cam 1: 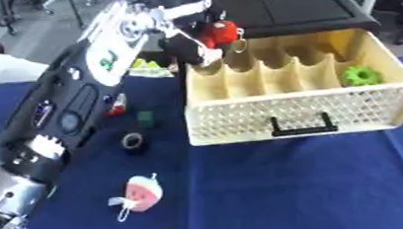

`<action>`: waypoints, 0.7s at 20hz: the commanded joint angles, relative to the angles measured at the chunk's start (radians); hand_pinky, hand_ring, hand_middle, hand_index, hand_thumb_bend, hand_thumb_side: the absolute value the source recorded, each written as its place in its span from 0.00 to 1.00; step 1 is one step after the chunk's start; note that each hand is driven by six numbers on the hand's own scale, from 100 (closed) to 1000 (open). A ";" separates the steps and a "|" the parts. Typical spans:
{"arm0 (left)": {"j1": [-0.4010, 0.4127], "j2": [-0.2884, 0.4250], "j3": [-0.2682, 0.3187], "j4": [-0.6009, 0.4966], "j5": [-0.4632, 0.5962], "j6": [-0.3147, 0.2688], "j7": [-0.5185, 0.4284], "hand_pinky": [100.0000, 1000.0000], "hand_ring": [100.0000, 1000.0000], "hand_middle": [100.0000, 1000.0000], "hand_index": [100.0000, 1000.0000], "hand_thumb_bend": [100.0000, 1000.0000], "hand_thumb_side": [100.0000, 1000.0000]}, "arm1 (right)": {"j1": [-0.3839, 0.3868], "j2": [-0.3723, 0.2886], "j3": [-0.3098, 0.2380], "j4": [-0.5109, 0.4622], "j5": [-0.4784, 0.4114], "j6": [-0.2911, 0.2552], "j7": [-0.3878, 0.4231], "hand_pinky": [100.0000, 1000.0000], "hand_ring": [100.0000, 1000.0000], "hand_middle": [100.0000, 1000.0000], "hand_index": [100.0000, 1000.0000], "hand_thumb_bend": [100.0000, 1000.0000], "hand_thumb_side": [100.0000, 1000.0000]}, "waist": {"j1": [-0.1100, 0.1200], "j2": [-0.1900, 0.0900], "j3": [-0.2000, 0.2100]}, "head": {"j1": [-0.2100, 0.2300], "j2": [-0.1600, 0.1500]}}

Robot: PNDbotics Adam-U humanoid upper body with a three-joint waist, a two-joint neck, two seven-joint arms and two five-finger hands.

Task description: Pick up objects from table and place into drawer.

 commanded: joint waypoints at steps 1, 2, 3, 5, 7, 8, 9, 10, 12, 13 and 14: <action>-0.012 0.010 0.007 0.015 -0.020 -0.026 -0.008 0.24 0.46 0.47 0.63 0.00 0.16 | -0.014 -0.009 -0.006 -0.011 -0.010 -0.001 0.000 0.68 0.26 0.19 0.64 0.00 1.00 | -0.006 -0.016 -0.002 | 0.001 -0.009; -0.011 0.009 0.006 0.017 -0.020 -0.034 -0.016 0.28 0.49 0.51 0.70 0.00 0.19 | -0.013 -0.009 -0.007 -0.011 -0.011 -0.001 -0.001 0.68 0.26 0.19 0.64 0.00 1.00 | -0.005 -0.017 -0.003 | 0.000 -0.008; -0.010 0.009 0.007 0.018 -0.017 -0.044 -0.026 0.32 0.53 0.55 0.77 0.00 0.23 | -0.012 -0.008 -0.007 -0.011 -0.012 -0.001 -0.001 0.68 0.26 0.19 0.64 0.00 1.00 | -0.005 -0.017 -0.002 | -0.001 -0.007; -0.009 0.013 0.009 0.016 -0.023 -0.060 -0.030 0.35 0.57 0.58 0.83 0.00 0.28 | -0.011 -0.008 -0.008 -0.011 -0.013 -0.001 -0.002 0.68 0.26 0.19 0.64 0.00 1.00 | -0.003 -0.017 -0.004 | -0.002 -0.006; -0.006 0.013 0.011 0.018 -0.040 -0.074 -0.022 0.37 0.59 0.63 0.87 0.00 0.32 | -0.011 -0.007 -0.009 -0.011 -0.014 -0.002 -0.003 0.68 0.26 0.19 0.64 0.00 1.00 | -0.002 -0.017 -0.007 | -0.002 -0.006; -0.004 0.013 0.012 0.021 -0.048 -0.080 -0.019 0.39 0.61 0.64 0.88 0.00 0.33 | -0.011 -0.007 -0.009 -0.011 -0.014 -0.002 -0.003 0.68 0.26 0.19 0.64 0.00 1.00 | -0.002 -0.017 -0.008 | -0.002 -0.005; -0.003 0.014 0.013 0.025 -0.056 -0.086 -0.016 0.40 0.62 0.66 0.90 0.00 0.34 | -0.010 -0.007 -0.010 -0.011 -0.015 -0.003 -0.004 0.68 0.26 0.19 0.64 0.00 1.00 | -0.002 -0.017 -0.009 | -0.002 -0.004; -0.002 0.014 0.014 0.028 -0.063 -0.091 -0.013 0.40 0.62 0.66 0.90 0.00 0.35 | -0.010 -0.007 -0.010 -0.011 -0.015 -0.003 -0.004 0.68 0.26 0.19 0.64 0.00 1.00 | -0.002 -0.016 -0.008 | -0.003 -0.003; -0.002 0.013 0.015 0.031 -0.075 -0.098 -0.007 0.43 0.65 0.69 0.91 0.00 0.38 | -0.010 -0.006 -0.010 -0.011 -0.016 -0.003 -0.004 0.68 0.26 0.19 0.64 0.00 1.00 | -0.001 -0.015 -0.006 | -0.004 -0.001; -0.002 0.013 0.016 0.032 -0.080 -0.100 -0.005 0.44 0.66 0.70 0.92 0.00 0.41 | -0.010 -0.006 -0.010 -0.011 -0.017 -0.003 -0.004 0.68 0.26 0.19 0.64 0.00 1.00 | -0.001 -0.015 -0.006 | -0.004 -0.001; -0.002 0.013 0.015 0.033 -0.087 -0.103 -0.004 0.48 0.70 0.73 0.94 0.00 0.45 | -0.010 -0.006 -0.009 -0.011 -0.017 -0.002 -0.004 0.68 0.26 0.19 0.64 0.00 1.00 | 0.000 -0.015 -0.006 | -0.004 -0.001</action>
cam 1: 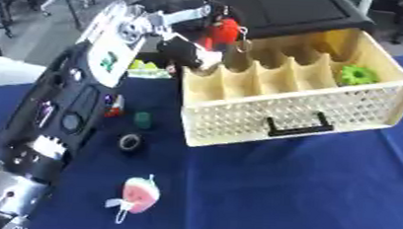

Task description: Pick up objects from table and place into drawer.

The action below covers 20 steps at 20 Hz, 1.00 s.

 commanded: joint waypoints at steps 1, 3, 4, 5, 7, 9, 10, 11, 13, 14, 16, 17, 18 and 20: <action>0.000 0.013 0.003 0.016 -0.032 -0.011 0.000 0.48 0.70 0.73 0.95 0.00 0.47 | -0.011 -0.012 -0.009 -0.011 -0.008 0.000 -0.002 0.68 0.26 0.19 0.64 0.00 1.00 | -0.006 -0.014 -0.001 | -0.002 0.000; 0.002 0.013 0.001 0.018 -0.043 -0.022 -0.005 0.51 0.73 0.76 0.96 0.00 0.54 | -0.010 -0.012 -0.009 -0.011 -0.008 0.000 -0.003 0.68 0.26 0.19 0.64 0.00 1.00 | -0.005 -0.014 -0.001 | -0.003 0.001; 0.003 0.013 0.000 0.019 -0.046 -0.030 -0.010 0.51 0.73 0.76 0.96 0.00 0.55 | -0.010 -0.011 -0.010 -0.011 -0.008 0.001 -0.004 0.68 0.26 0.19 0.64 0.00 1.00 | -0.005 -0.014 -0.001 | -0.003 0.002; 0.003 0.013 0.001 0.019 -0.046 -0.036 -0.015 0.52 0.73 0.77 0.97 0.00 0.57 | -0.010 -0.010 -0.010 -0.011 -0.009 0.001 -0.005 0.68 0.26 0.19 0.64 0.00 1.00 | -0.005 -0.014 0.000 | -0.003 0.003; 0.003 0.012 0.004 0.019 -0.037 -0.045 -0.028 0.54 0.75 0.80 0.99 0.00 0.61 | -0.009 -0.009 -0.010 -0.011 -0.011 0.002 -0.006 0.68 0.25 0.19 0.64 0.00 1.00 | -0.004 -0.014 0.000 | -0.003 0.005; 0.002 0.013 0.004 0.017 -0.030 -0.053 -0.039 0.61 0.80 0.85 1.00 0.00 0.73 | -0.008 -0.009 -0.010 -0.011 -0.011 0.003 -0.006 0.68 0.25 0.19 0.63 0.00 1.00 | -0.004 -0.015 0.001 | -0.004 0.006; 0.002 0.013 0.003 0.015 -0.026 -0.060 -0.044 0.62 0.82 0.86 1.00 0.03 0.77 | -0.008 -0.008 -0.010 -0.011 -0.012 0.003 -0.007 0.68 0.25 0.19 0.63 0.00 1.00 | -0.004 -0.016 0.000 | -0.004 0.006; 0.003 0.013 0.004 0.013 -0.021 -0.066 -0.046 0.62 0.82 0.86 1.00 0.04 0.78 | -0.008 -0.007 -0.010 -0.011 -0.012 0.003 -0.007 0.68 0.25 0.19 0.63 0.00 1.00 | -0.004 -0.016 0.000 | -0.005 0.006; 0.002 0.015 0.004 0.009 -0.014 -0.073 -0.050 0.64 0.83 0.87 1.00 0.11 0.85 | -0.006 -0.007 -0.009 -0.011 -0.012 0.004 -0.006 0.68 0.25 0.19 0.63 0.00 1.00 | -0.004 -0.017 0.001 | -0.005 0.008; 0.001 0.017 0.004 0.006 -0.012 -0.075 -0.051 0.65 0.83 0.87 1.00 0.16 0.91 | -0.005 -0.007 -0.010 -0.011 -0.013 0.004 -0.006 0.68 0.25 0.19 0.63 0.00 1.00 | -0.004 -0.018 0.002 | -0.006 0.010; 0.000 0.019 0.003 -0.001 -0.008 -0.077 -0.052 0.65 0.83 0.86 0.98 0.16 0.91 | -0.002 -0.005 -0.011 -0.011 -0.015 0.005 -0.007 0.68 0.25 0.19 0.63 0.00 1.00 | -0.004 -0.020 0.005 | -0.006 0.013; -0.001 0.020 0.003 -0.006 -0.007 -0.076 -0.053 0.64 0.83 0.86 0.97 0.16 0.91 | -0.001 -0.005 -0.011 -0.011 -0.016 0.005 -0.007 0.68 0.25 0.19 0.63 0.00 1.00 | -0.004 -0.020 0.006 | -0.007 0.014; -0.003 0.021 0.003 -0.011 -0.004 -0.074 -0.055 0.63 0.82 0.85 0.97 0.14 0.91 | 0.000 -0.004 -0.011 -0.011 -0.016 0.005 -0.007 0.68 0.25 0.19 0.63 0.00 1.00 | -0.004 -0.022 0.007 | -0.007 0.016; -0.004 0.023 0.003 -0.021 0.006 -0.068 -0.058 0.62 0.82 0.83 0.97 0.11 0.90 | 0.001 -0.004 -0.012 -0.011 -0.016 0.005 -0.009 0.68 0.25 0.19 0.63 0.00 1.00 | -0.005 -0.023 0.010 | -0.007 0.019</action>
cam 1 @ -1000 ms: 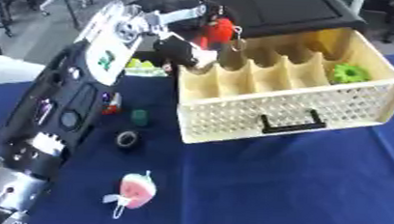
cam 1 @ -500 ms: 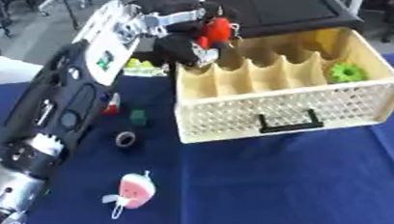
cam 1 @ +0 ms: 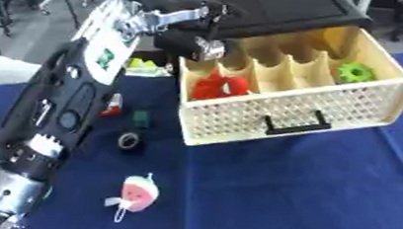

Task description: Pick up objects from table and place into drawer.

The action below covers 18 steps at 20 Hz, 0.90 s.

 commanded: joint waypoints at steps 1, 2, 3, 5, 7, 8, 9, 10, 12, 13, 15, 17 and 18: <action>-0.006 0.023 -0.005 -0.019 0.018 -0.003 -0.021 0.62 0.81 0.83 0.97 0.10 0.90 | -0.008 -0.012 -0.011 -0.011 -0.007 0.001 -0.005 0.68 0.25 0.19 0.63 0.00 1.00 | -0.009 -0.021 0.004 | -0.001 0.009; -0.007 0.025 -0.005 -0.026 0.026 -0.001 -0.023 0.62 0.81 0.83 0.96 0.08 0.88 | -0.008 -0.012 -0.011 -0.011 -0.007 0.001 -0.005 0.68 0.25 0.19 0.63 0.00 1.00 | -0.009 -0.022 0.004 | -0.001 0.010; -0.008 0.026 -0.005 -0.035 0.033 0.002 -0.022 0.61 0.81 0.83 0.96 0.07 0.87 | -0.008 -0.012 -0.010 -0.011 -0.008 0.001 -0.005 0.68 0.25 0.19 0.63 0.00 1.00 | -0.010 -0.022 0.005 | 0.000 0.011; -0.007 0.028 -0.007 -0.047 0.041 0.010 -0.020 0.61 0.81 0.83 0.96 0.07 0.87 | -0.008 -0.012 -0.010 -0.011 -0.008 0.001 -0.004 0.68 0.25 0.19 0.63 0.00 1.00 | -0.010 -0.023 0.005 | 0.001 0.012; -0.007 0.029 -0.008 -0.052 0.046 0.015 -0.020 0.61 0.81 0.83 0.96 0.07 0.87 | -0.008 -0.012 -0.010 -0.011 -0.008 0.000 -0.004 0.68 0.25 0.19 0.63 0.00 1.00 | -0.010 -0.023 0.005 | 0.001 0.013; -0.008 0.029 -0.007 -0.055 0.048 0.016 -0.020 0.60 0.79 0.81 0.94 0.02 0.78 | -0.008 -0.012 -0.010 -0.011 -0.007 0.000 -0.004 0.68 0.25 0.19 0.63 0.00 1.00 | -0.011 -0.024 0.006 | 0.001 0.014; -0.012 0.031 0.002 -0.067 0.055 0.012 -0.014 0.59 0.79 0.80 0.94 0.00 0.76 | -0.008 -0.012 -0.011 -0.011 -0.007 0.000 -0.005 0.67 0.25 0.19 0.63 0.00 1.00 | -0.014 -0.027 0.011 | 0.000 0.016; -0.012 0.035 0.009 -0.085 0.066 0.009 -0.003 0.59 0.79 0.80 0.94 0.00 0.76 | -0.007 -0.013 -0.011 -0.011 -0.006 -0.001 -0.006 0.67 0.25 0.19 0.63 0.00 1.00 | -0.016 -0.028 0.015 | -0.001 0.018; -0.008 0.049 0.027 -0.131 0.095 0.017 0.025 0.57 0.77 0.78 0.93 0.00 0.70 | -0.005 -0.017 -0.012 -0.011 -0.005 -0.002 -0.007 0.67 0.25 0.19 0.63 0.00 1.00 | -0.020 -0.031 0.025 | -0.004 0.022; -0.002 0.058 0.037 -0.156 0.110 0.024 0.041 0.57 0.76 0.77 0.92 0.00 0.68 | -0.004 -0.020 -0.012 -0.011 -0.003 -0.003 -0.008 0.67 0.26 0.19 0.63 0.00 1.00 | -0.022 -0.033 0.029 | -0.006 0.025; 0.016 0.080 0.056 -0.207 0.141 0.037 0.072 0.55 0.74 0.75 0.90 0.00 0.64 | -0.001 -0.027 -0.013 -0.011 0.002 -0.005 -0.007 0.67 0.26 0.19 0.63 0.00 1.00 | -0.027 -0.035 0.036 | -0.013 0.028; 0.044 0.107 0.073 -0.257 0.172 0.055 0.103 0.53 0.71 0.73 0.89 0.00 0.61 | 0.002 -0.036 -0.015 -0.011 0.006 -0.007 -0.008 0.67 0.26 0.19 0.63 0.00 1.00 | -0.031 -0.037 0.042 | -0.022 0.030; 0.058 0.118 0.078 -0.281 0.187 0.066 0.118 0.52 0.71 0.72 0.89 0.00 0.61 | 0.004 -0.039 -0.016 -0.011 0.008 -0.008 -0.009 0.67 0.26 0.19 0.63 0.00 1.00 | -0.032 -0.037 0.043 | -0.026 0.031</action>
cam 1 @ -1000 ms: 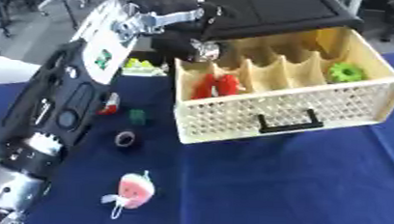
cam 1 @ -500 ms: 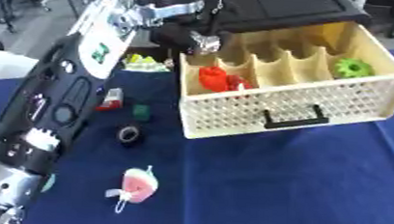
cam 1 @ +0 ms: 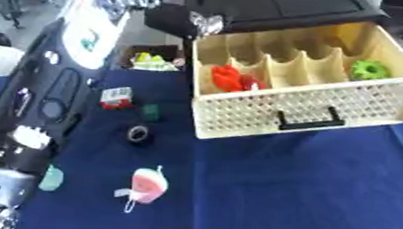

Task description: Pick up objects from table and place into drawer.

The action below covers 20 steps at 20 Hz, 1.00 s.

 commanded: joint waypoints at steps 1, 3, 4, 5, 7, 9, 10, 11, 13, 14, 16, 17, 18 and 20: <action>0.017 0.065 0.035 -0.091 0.052 0.032 0.050 0.49 0.67 0.69 0.87 0.00 0.61 | -0.004 -0.038 -0.012 -0.011 0.010 -0.005 -0.005 0.67 0.26 0.19 0.63 0.00 1.00 | -0.016 -0.027 0.005 | -0.014 0.008; 0.048 0.079 0.055 -0.139 0.081 0.060 0.080 0.47 0.64 0.66 0.85 0.00 0.60 | 0.002 -0.039 -0.016 -0.011 0.012 -0.005 -0.010 0.67 0.26 0.19 0.63 0.00 1.00 | -0.022 -0.028 0.011 | -0.021 0.009; 0.064 0.086 0.064 -0.165 0.097 0.075 0.096 0.45 0.63 0.64 0.84 0.00 0.60 | 0.004 -0.040 -0.017 -0.011 0.012 -0.005 -0.012 0.67 0.26 0.19 0.63 0.00 1.00 | -0.025 -0.028 0.014 | -0.024 0.009; 0.081 0.092 0.072 -0.190 0.113 0.091 0.111 0.43 0.60 0.63 0.84 0.00 0.61 | 0.007 -0.042 -0.017 -0.011 0.014 -0.004 -0.013 0.66 0.26 0.19 0.63 0.00 1.00 | -0.028 -0.029 0.019 | -0.026 0.010; 0.115 0.102 0.087 -0.241 0.144 0.123 0.143 0.42 0.58 0.61 0.84 0.00 0.65 | 0.009 -0.048 -0.018 -0.011 0.018 -0.005 -0.013 0.66 0.26 0.19 0.64 0.00 1.00 | -0.034 -0.029 0.027 | -0.030 0.013; 0.157 0.104 0.107 -0.293 0.176 0.154 0.175 0.41 0.57 0.60 0.84 0.00 0.68 | 0.009 -0.057 -0.016 -0.011 0.025 -0.005 -0.007 0.66 0.26 0.20 0.65 0.00 1.00 | -0.043 -0.029 0.034 | -0.031 0.018; 0.180 0.104 0.120 -0.318 0.192 0.170 0.190 0.41 0.57 0.59 0.84 0.00 0.70 | 0.009 -0.064 -0.013 -0.011 0.031 -0.004 0.001 0.66 0.27 0.20 0.66 0.00 1.00 | -0.047 -0.029 0.038 | -0.030 0.022; 0.203 0.104 0.133 -0.343 0.207 0.185 0.205 0.41 0.56 0.58 0.84 0.00 0.72 | 0.009 -0.073 -0.009 -0.011 0.039 -0.003 0.012 0.66 0.27 0.21 0.66 0.00 1.00 | -0.052 -0.029 0.042 | -0.027 0.026; 0.251 0.104 0.153 -0.391 0.237 0.215 0.235 0.42 0.56 0.58 0.84 0.00 0.76 | 0.007 -0.092 -0.004 -0.011 0.059 -0.002 0.036 0.66 0.28 0.21 0.67 0.00 1.00 | -0.061 -0.029 0.051 | -0.022 0.031; 0.276 0.103 0.159 -0.417 0.252 0.231 0.251 0.42 0.56 0.57 0.84 0.00 0.76 | 0.006 -0.103 -0.003 -0.011 0.069 -0.002 0.047 0.66 0.28 0.22 0.68 0.00 1.00 | -0.064 -0.029 0.055 | -0.019 0.033; 0.328 0.099 0.165 -0.469 0.284 0.263 0.283 0.42 0.55 0.57 0.84 0.00 0.79 | 0.000 -0.127 0.004 -0.011 0.087 -0.003 0.066 0.65 0.29 0.22 0.69 0.00 1.00 | -0.071 -0.031 0.060 | -0.012 0.036; 0.354 0.098 0.170 -0.495 0.300 0.279 0.299 0.42 0.55 0.56 0.84 0.00 0.81 | -0.005 -0.140 0.011 -0.011 0.097 -0.006 0.077 0.64 0.30 0.23 0.70 0.00 1.00 | -0.075 -0.031 0.063 | -0.010 0.036; 0.379 0.096 0.174 -0.520 0.316 0.294 0.314 0.42 0.55 0.56 0.83 0.00 0.81 | -0.010 -0.158 0.022 -0.011 0.109 -0.010 0.090 0.64 0.30 0.24 0.70 0.00 1.00 | -0.079 -0.033 0.065 | -0.010 0.035; 0.429 0.092 0.172 -0.570 0.347 0.324 0.345 0.42 0.54 0.55 0.83 0.00 0.82 | -0.021 -0.200 0.046 -0.011 0.137 -0.018 0.119 0.62 0.32 0.26 0.71 0.00 1.00 | -0.086 -0.035 0.067 | -0.009 0.035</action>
